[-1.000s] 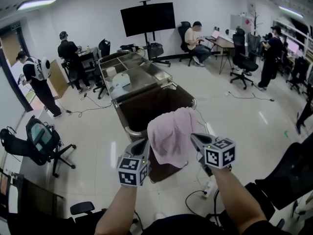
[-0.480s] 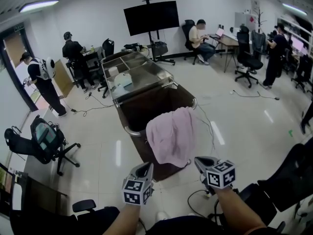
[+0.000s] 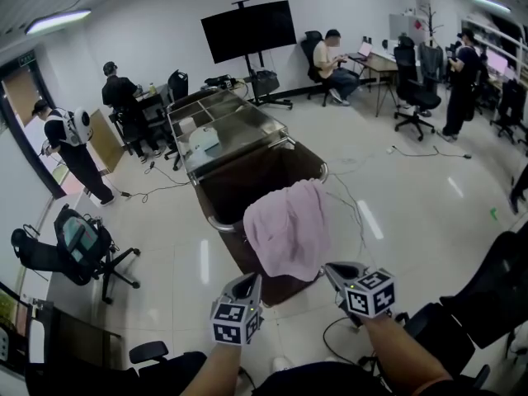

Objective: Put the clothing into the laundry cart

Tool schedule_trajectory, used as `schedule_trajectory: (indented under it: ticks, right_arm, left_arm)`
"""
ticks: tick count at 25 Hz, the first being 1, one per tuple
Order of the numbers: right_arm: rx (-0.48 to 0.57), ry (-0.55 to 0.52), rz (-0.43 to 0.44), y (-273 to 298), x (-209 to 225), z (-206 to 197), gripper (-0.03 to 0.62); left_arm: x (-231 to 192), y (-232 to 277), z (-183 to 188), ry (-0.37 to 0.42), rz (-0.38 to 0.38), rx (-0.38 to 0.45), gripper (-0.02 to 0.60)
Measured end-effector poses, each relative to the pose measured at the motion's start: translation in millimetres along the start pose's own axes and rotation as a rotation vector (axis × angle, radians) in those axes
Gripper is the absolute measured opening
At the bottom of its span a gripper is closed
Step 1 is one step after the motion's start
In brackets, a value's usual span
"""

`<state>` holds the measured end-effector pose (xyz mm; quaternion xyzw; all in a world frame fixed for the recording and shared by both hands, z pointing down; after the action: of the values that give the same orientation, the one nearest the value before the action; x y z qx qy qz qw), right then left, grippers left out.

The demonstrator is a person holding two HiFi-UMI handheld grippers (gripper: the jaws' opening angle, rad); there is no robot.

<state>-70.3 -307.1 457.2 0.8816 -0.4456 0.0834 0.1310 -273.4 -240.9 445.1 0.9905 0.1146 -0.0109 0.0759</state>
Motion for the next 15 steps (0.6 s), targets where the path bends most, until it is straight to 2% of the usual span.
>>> schedule_trajectory:
  ticks: [15]
  right_arm:
    - [0.010, -0.019, 0.014, 4.2, -3.7, 10.5, 0.002]
  left_arm:
    - [1.5, -2.0, -3.0, 0.011, -0.015, -0.009, 0.000]
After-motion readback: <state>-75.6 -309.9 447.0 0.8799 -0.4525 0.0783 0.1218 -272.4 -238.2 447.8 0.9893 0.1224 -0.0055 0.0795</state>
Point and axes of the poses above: the fingertips, and each gripper's own axes: y forward along the fingers, x to its right, z out of its top, the point moved 4 cm from there along -y, backward along the fingers, and after that the axes turned 13 degrees about x, right-handed, at the moved point
